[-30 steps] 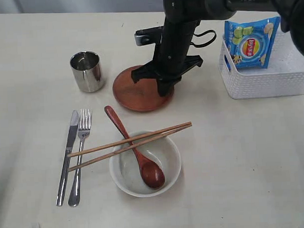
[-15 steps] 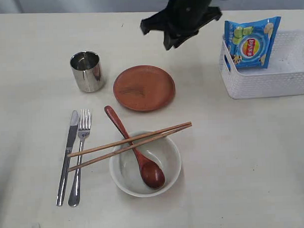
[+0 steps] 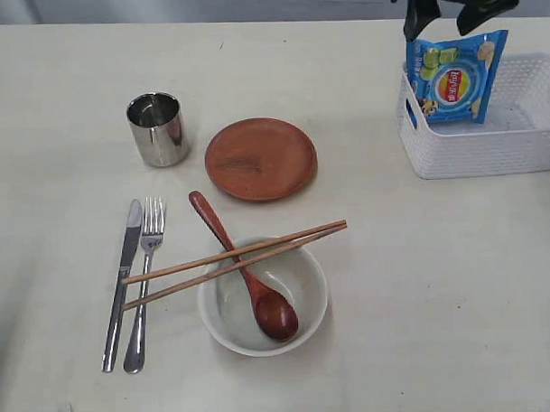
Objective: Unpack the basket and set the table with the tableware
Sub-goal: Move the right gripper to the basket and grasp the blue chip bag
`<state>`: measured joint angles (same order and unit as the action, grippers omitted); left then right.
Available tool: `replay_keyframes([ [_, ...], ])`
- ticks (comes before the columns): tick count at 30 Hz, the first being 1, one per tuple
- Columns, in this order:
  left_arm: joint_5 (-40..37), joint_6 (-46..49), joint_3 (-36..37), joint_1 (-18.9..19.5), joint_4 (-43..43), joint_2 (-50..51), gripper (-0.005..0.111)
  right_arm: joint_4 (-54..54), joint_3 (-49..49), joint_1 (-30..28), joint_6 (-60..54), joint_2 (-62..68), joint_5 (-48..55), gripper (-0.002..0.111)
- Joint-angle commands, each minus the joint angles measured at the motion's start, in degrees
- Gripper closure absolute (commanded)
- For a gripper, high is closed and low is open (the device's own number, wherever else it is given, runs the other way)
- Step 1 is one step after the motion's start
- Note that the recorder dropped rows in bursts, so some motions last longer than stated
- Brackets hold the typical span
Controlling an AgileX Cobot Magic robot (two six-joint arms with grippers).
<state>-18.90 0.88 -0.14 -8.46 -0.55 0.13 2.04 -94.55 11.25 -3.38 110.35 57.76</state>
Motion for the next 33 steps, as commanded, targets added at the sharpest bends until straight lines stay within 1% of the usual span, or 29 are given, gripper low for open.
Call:
replay_keyframes([
  [1,0.5,-0.3,0.1,-0.3,0.1,-0.1,0.107,-6.1,0.0,3.5,-5.1,1.5,-3.1,0.043],
  [6,0.5,-0.3,0.1,-0.3,0.1,-0.1,0.107,-25.3,0.0,7.1,3.4,4.4,-2.9,0.043],
  [8,0.5,-0.3,0.1,-0.3,0.1,-0.1,0.107,-29.3,0.0,7.7,6.5,5.2,-2.6,0.043],
  [11,0.5,-0.3,0.1,-0.3,0.1,-0.1,0.107,-30.1,0.0,7.7,8.5,5.9,-3.6,0.043],
  [23,0.5,-0.3,0.1,-0.3,0.1,-0.1,0.107,-29.0,0.0,7.7,8.5,9.6,-3.8,0.043],
  [24,0.5,-0.3,0.1,-0.3,0.1,-0.1,0.107,-29.0,0.0,7.7,8.5,9.6,-3.9,0.045],
  [25,0.5,-0.3,0.1,-0.3,0.1,-0.1,0.107,-29.1,0.0,7.7,8.5,9.6,-3.9,0.047],
  [26,0.5,-0.3,0.1,-0.3,0.1,-0.1,0.107,-29.2,0.0,7.7,8.5,9.6,-3.9,0.052],
  [29,0.5,-0.3,0.1,-0.3,0.1,-0.1,0.107,-29.3,0.0,7.7,8.0,9.6,-3.9,0.072],
  [30,0.5,-0.3,0.1,-0.3,0.1,-0.1,0.107,-29.3,0.0,7.7,7.3,9.6,-3.8,0.081],
  [32,0.5,-0.3,0.1,-0.3,0.1,-0.1,0.107,-29.3,0.0,7.7,6.5,9.6,-3.7,0.094],
  [33,0.5,-0.3,0.1,-0.3,0.1,-0.1,0.107,-29.3,0.0,7.7,6.2,9.6,-3.4,0.104],
])
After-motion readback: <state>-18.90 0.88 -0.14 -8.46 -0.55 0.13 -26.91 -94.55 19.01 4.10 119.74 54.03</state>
